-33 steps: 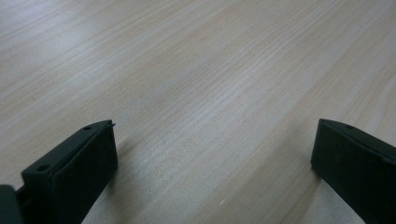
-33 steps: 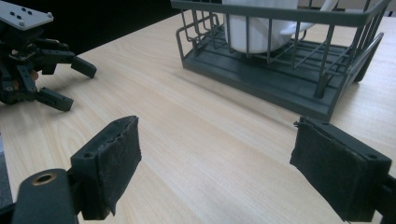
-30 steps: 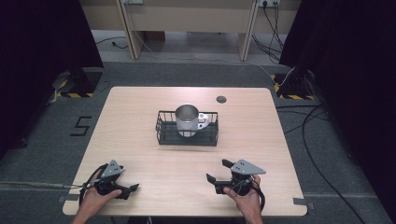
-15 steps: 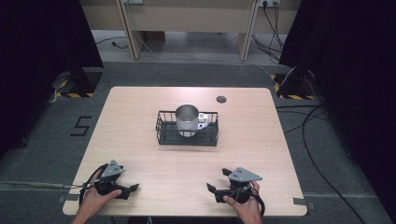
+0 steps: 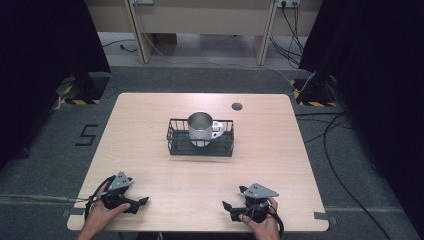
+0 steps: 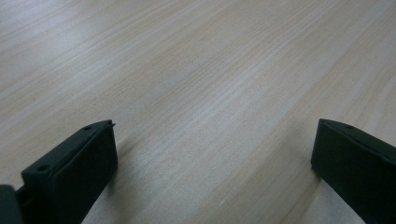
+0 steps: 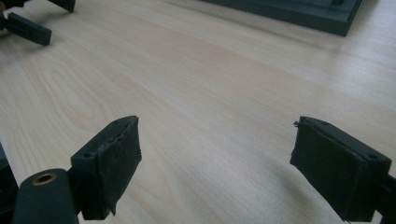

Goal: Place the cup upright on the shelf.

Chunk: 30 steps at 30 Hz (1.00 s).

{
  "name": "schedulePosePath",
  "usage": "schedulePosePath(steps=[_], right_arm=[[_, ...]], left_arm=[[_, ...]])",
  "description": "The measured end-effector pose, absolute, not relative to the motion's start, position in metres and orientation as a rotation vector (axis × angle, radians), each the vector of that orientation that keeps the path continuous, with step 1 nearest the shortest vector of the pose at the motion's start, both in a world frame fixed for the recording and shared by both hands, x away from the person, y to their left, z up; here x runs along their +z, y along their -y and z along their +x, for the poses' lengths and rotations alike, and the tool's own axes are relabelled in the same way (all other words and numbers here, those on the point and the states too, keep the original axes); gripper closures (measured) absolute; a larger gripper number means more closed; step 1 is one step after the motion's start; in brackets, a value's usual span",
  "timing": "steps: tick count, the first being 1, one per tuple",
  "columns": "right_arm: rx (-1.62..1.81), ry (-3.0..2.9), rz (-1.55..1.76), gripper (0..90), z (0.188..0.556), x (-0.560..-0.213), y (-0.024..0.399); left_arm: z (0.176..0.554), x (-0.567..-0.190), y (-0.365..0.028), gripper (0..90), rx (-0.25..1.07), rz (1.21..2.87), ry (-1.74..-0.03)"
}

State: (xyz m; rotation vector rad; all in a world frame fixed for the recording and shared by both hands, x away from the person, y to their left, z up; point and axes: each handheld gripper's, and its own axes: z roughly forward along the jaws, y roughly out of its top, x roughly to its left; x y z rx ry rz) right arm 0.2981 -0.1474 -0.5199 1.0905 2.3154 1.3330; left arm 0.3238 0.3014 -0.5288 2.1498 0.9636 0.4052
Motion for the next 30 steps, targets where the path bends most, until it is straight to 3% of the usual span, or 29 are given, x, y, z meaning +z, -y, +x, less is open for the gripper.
schedulePosePath(steps=[30], right_arm=[[1.166,-2.35,0.972,9.5,0.283,-0.535,0.134]], left_arm=[[0.324,-0.529,-0.301,0.0,0.404,2.151,-0.963]])
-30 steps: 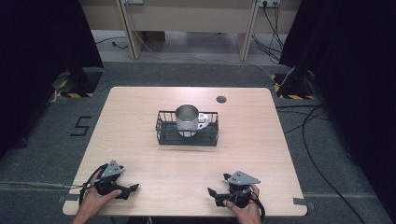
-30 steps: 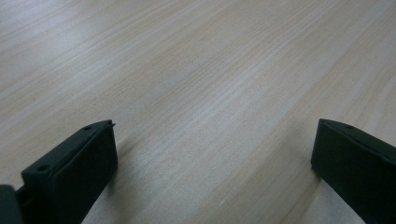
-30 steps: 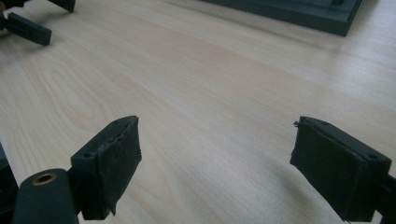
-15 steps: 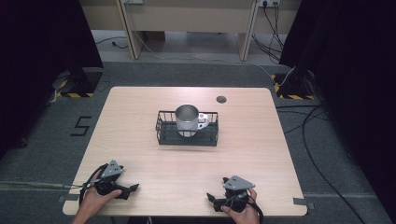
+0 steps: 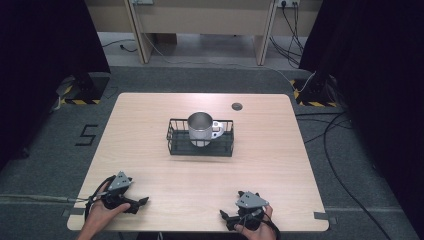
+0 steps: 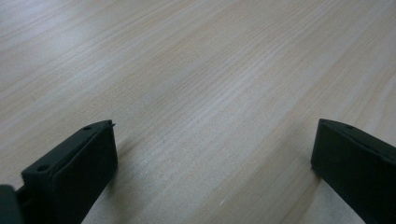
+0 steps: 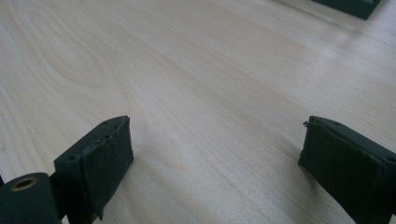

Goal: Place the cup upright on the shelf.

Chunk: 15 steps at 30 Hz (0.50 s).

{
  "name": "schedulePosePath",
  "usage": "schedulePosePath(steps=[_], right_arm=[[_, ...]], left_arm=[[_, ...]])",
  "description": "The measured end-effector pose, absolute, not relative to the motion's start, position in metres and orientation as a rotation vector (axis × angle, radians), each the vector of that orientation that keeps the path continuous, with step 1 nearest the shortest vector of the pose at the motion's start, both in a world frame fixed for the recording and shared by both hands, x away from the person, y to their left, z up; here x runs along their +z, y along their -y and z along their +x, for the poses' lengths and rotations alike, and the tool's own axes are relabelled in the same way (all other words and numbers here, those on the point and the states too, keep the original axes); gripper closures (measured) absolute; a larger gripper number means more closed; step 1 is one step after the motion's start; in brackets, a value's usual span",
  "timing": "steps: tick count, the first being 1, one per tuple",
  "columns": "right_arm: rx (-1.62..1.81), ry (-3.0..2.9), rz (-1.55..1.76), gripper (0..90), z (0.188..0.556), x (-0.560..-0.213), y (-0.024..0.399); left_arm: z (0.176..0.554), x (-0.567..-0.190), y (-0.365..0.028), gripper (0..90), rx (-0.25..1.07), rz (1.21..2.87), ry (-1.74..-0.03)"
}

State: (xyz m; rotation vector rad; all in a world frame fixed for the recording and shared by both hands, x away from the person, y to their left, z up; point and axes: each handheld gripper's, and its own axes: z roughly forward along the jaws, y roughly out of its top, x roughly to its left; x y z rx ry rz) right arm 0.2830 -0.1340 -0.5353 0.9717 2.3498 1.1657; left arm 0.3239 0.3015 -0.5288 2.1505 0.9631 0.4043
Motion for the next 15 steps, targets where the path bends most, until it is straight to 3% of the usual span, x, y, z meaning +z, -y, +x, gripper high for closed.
schedulePosePath(steps=[15], right_arm=[[1.159,-2.374,0.962,9.6,0.2834,-0.5337,0.1354]], left_arm=[[0.3234,-0.5288,-0.3013,0.0,0.402,2.151,-0.958]])
